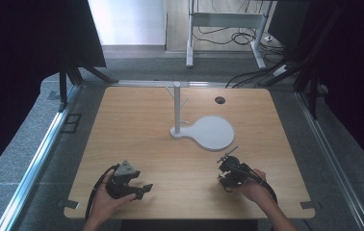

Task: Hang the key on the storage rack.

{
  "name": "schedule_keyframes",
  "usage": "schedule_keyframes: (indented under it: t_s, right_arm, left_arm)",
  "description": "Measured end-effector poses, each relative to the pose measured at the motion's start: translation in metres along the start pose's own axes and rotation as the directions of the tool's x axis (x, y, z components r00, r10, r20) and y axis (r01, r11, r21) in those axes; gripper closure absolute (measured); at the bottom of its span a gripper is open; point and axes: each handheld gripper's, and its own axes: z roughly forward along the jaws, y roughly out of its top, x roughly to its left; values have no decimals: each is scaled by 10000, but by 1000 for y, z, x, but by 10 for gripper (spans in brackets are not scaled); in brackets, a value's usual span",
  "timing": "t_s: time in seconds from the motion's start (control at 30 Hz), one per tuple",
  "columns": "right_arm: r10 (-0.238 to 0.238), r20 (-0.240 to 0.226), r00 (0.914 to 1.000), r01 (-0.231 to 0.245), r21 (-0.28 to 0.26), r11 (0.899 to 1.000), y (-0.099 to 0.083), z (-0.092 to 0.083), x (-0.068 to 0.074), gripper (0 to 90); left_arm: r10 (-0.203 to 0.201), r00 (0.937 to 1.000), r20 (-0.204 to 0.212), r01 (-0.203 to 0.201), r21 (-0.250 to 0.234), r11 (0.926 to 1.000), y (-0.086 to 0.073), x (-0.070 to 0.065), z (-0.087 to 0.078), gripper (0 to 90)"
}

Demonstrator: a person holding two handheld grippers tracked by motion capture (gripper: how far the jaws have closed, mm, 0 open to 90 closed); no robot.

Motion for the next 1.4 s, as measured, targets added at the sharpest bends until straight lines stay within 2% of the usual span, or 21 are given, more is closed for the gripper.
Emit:
schedule_keyframes:
  t_s: [0.33, 0.83, 1.4]
  right_arm:
    - [-24, -35, 10000, 24, 68, 10000, -2, -1, 2, 838]
    - [-236, -260, 9994, 236, 6, 9997, -3, -2, -3, 847]
    - [-294, -23, 9996, 291, -661, 9974, 6, -29, -9, 848]
  left_arm:
    - [51, 10000, 4, -51, 48, 10000, 0, -2, 2, 275]
    - [14, 9998, -183, -13, 99, 10000, 0, -1, 1, 275]
    - [-78, 10000, -34, 78, -1, 10000, 1, -2, 0, 275]
